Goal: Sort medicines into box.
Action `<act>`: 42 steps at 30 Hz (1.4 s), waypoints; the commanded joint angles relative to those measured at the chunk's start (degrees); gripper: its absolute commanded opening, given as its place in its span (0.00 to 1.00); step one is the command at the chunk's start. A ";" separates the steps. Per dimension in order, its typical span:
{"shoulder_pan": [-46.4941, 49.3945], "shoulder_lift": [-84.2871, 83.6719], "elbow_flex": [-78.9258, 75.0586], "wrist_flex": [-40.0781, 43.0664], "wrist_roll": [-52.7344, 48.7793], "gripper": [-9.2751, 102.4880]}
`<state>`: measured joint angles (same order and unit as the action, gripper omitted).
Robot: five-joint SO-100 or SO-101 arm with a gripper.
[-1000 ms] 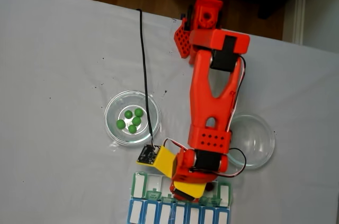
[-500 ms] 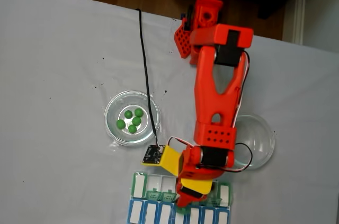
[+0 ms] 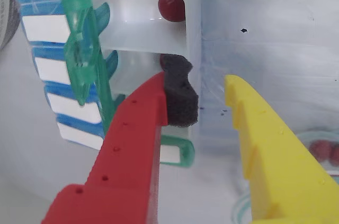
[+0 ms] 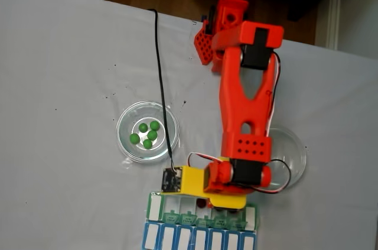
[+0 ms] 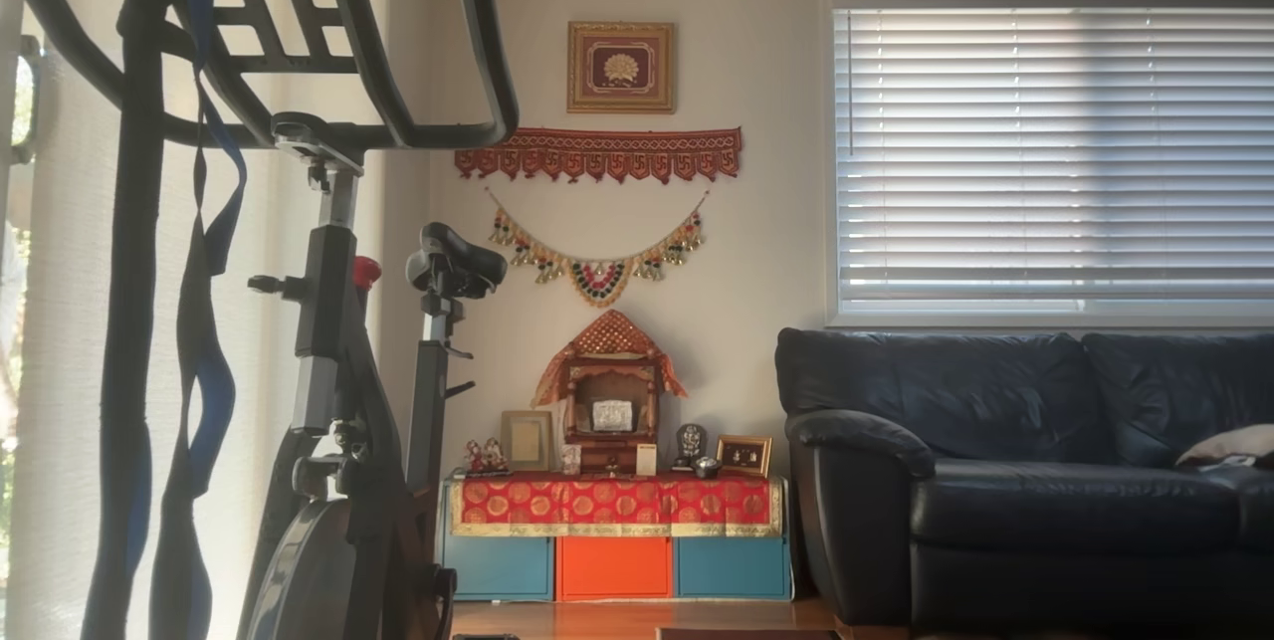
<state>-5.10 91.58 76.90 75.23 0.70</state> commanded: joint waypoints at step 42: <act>-17.31 -12.13 -29.53 33.93 -22.41 0.09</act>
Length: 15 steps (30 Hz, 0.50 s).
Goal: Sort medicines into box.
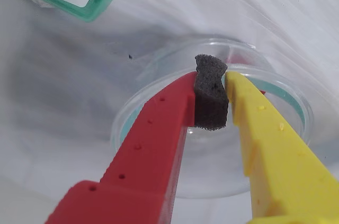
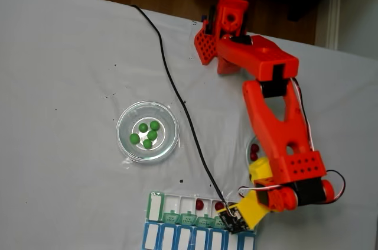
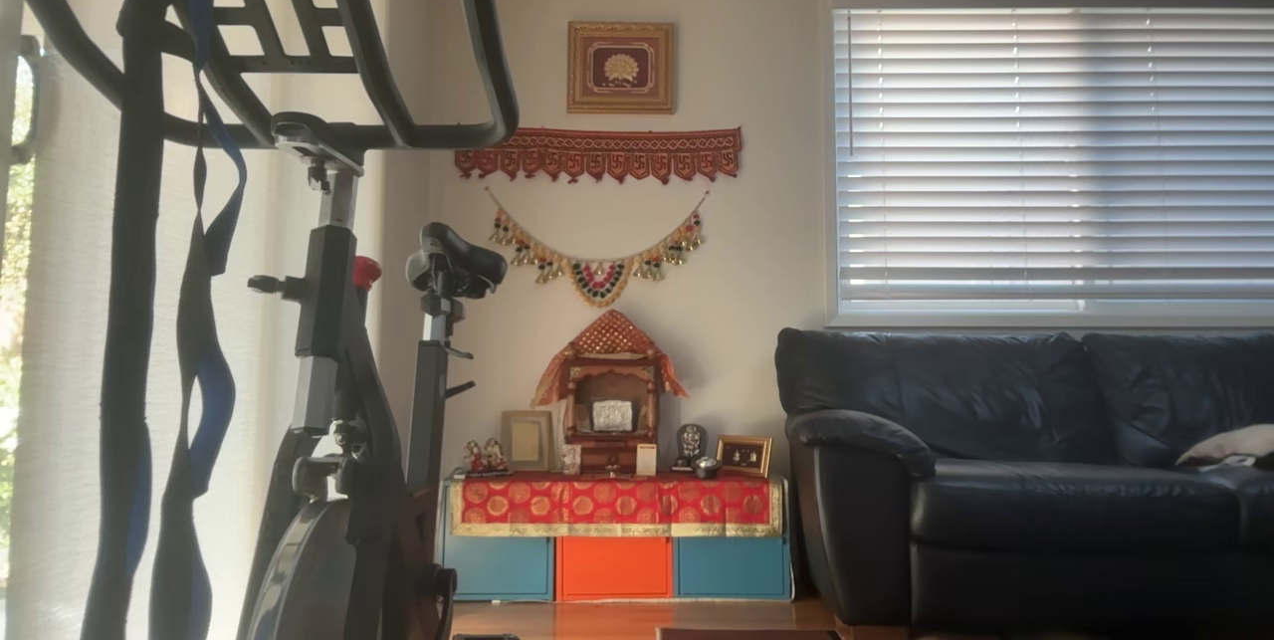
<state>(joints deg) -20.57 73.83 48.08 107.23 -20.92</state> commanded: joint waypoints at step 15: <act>-0.88 18.19 5.89 -3.25 4.66 0.09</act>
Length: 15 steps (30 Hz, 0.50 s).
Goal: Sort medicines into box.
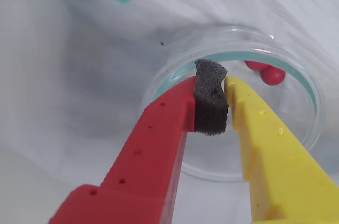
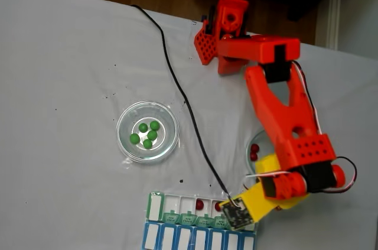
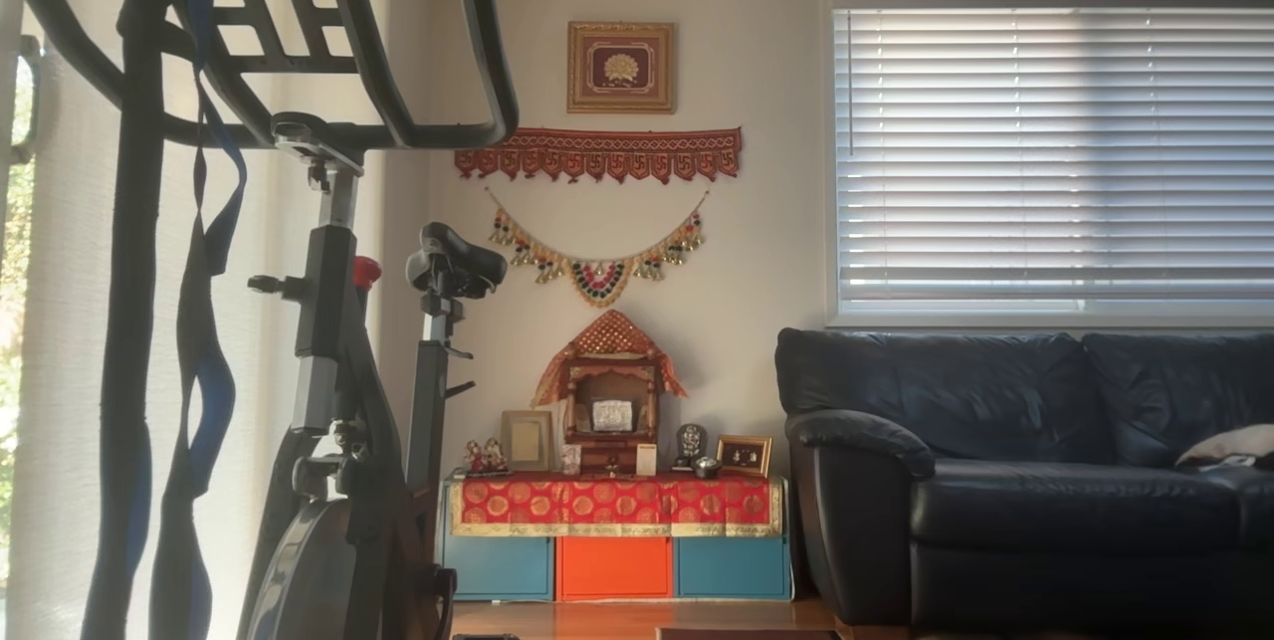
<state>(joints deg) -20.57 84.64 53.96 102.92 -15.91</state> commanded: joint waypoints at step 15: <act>-9.05 33.57 46.76 -22.68 -8.44 0.09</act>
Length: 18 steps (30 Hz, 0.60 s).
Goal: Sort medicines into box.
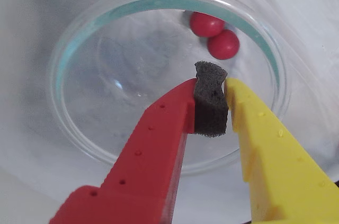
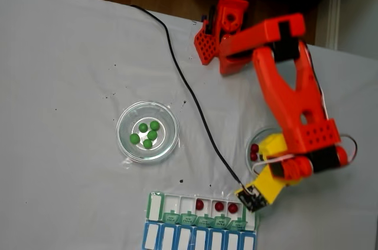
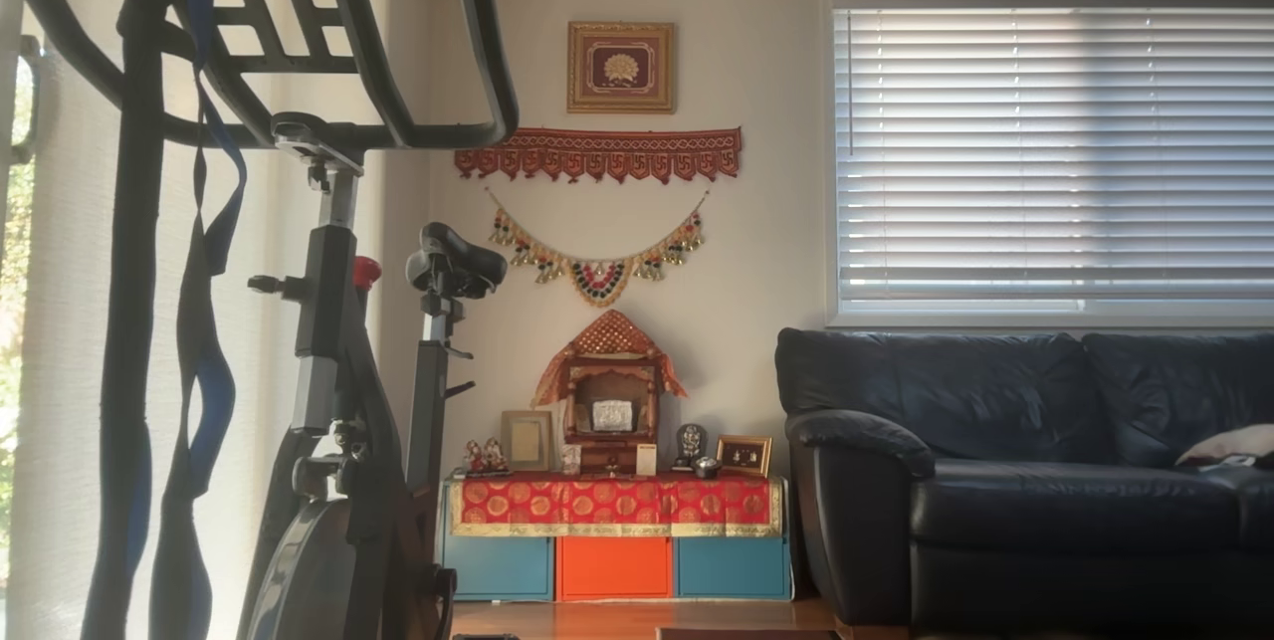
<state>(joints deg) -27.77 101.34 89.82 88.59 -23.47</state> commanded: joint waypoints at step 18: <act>-3.34 8.61 14.50 -13.45 -5.62 0.09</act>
<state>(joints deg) -30.06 109.25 105.38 76.29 -28.12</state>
